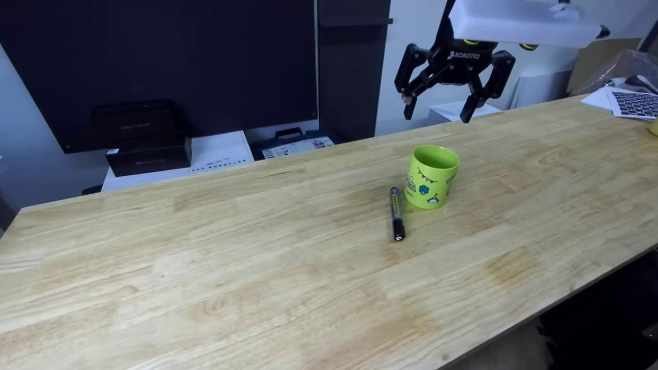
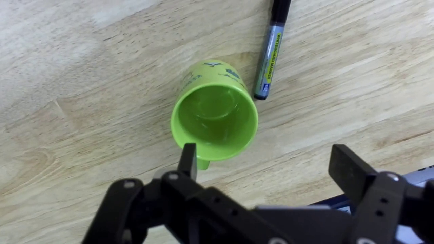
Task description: Pick up the black marker and put it inside the yellow mug
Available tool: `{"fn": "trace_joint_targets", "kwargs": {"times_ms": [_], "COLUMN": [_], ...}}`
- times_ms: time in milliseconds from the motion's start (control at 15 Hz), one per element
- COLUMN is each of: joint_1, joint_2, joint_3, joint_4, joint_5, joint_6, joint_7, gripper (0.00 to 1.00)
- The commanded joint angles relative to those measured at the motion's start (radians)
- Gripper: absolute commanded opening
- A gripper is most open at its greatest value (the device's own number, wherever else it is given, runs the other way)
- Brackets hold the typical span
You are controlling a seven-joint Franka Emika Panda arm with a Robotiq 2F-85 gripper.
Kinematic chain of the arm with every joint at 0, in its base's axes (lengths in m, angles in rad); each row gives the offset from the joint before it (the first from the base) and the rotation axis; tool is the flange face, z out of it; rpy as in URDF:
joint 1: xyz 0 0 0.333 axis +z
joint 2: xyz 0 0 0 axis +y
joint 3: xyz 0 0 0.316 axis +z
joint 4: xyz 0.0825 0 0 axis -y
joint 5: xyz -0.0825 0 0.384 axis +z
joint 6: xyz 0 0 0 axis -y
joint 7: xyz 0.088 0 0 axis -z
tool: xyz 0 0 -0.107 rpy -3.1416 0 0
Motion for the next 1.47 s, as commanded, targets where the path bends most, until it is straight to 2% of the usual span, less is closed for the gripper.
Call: {"fn": "trace_joint_targets", "kwargs": {"times_ms": [0, 400, 733, 800, 1133, 1400], "joint_1": [0.044, 0.083, 0.065, 0.092, 0.086, 0.122], "joint_2": [0.057, 0.187, 0.306, 0.250, 0.303, 0.358], "joint_3": [0.011, 0.020, 0.027, 0.007, 0.010, -0.021], "joint_4": [0.022, 0.081, 0.162, 0.109, 0.146, 0.179], "joint_5": [0.069, 0.133, 0.157, 0.149, 0.161, 0.161], "joint_6": [0.007, 0.003, 0.005, 0.000, 0.003, 0.018], "joint_7": [-0.047, -0.118, -0.189, -0.162, -0.187, -0.139], "gripper": [1.00, 1.00, 1.00, 1.00, 1.00, 1.00]}}
